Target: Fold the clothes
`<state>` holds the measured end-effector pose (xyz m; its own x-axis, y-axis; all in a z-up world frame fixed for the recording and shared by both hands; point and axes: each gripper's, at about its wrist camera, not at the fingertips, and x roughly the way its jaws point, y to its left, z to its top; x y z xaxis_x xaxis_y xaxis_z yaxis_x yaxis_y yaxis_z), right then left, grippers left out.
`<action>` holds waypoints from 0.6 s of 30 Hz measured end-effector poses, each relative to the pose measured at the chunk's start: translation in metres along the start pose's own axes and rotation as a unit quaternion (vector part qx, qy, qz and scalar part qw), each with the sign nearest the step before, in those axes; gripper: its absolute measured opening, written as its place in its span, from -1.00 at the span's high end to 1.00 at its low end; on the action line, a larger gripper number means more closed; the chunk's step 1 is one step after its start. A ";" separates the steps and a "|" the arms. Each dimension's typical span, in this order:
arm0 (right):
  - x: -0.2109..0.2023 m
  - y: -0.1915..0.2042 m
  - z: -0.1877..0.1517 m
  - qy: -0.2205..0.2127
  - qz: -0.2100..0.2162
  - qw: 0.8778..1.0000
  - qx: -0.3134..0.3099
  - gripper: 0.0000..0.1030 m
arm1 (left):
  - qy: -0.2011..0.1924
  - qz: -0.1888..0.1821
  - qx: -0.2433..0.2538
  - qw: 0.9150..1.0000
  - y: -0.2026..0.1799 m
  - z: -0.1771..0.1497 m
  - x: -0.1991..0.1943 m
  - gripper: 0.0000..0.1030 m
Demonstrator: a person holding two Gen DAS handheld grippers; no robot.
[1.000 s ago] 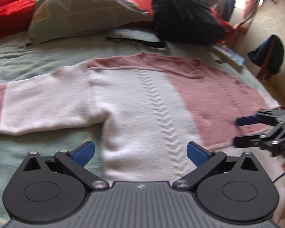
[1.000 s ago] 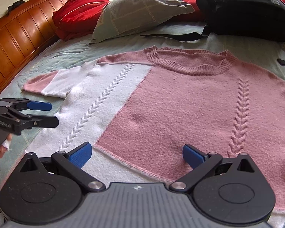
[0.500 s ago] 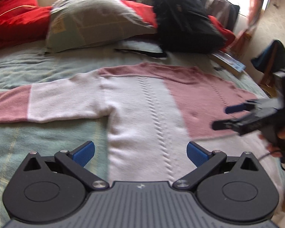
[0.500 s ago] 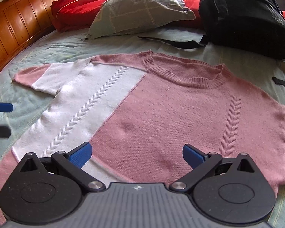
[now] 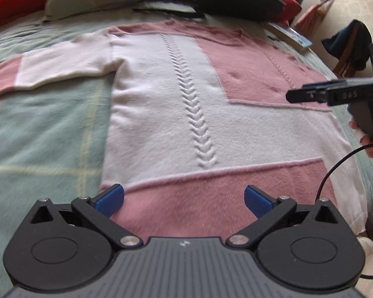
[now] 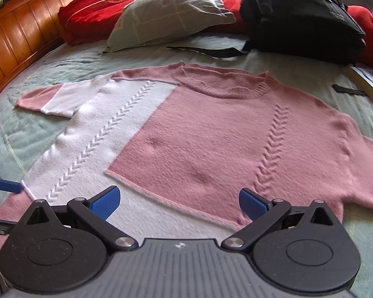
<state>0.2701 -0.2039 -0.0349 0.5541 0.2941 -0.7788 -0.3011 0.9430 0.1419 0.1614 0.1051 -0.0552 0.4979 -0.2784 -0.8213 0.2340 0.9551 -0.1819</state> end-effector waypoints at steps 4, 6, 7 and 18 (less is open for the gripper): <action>-0.003 0.002 -0.007 0.002 -0.004 1.000 0.002 -1.00 | -0.031 0.055 0.056 0.996 -0.026 -0.006 -0.016 -0.99; -0.006 0.005 -0.010 0.001 -0.003 1.000 0.001 -1.00 | -0.041 0.070 0.093 0.992 -0.043 -0.010 -0.016 -0.99; -0.007 0.007 -0.012 0.000 -0.002 1.000 0.000 -1.00 | -0.043 0.066 0.107 0.991 -0.051 -0.011 -0.014 -0.98; -0.027 0.017 -0.021 -0.013 0.001 1.000 -0.006 -1.00 | -0.016 0.046 0.107 0.993 -0.061 -0.052 -0.001 -0.99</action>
<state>0.2342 -0.1989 -0.0243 0.5736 0.2998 -0.7623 -0.3111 0.9406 0.1358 0.1034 0.0528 -0.0710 0.5513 -0.1973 -0.8106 0.3565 0.9342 0.0151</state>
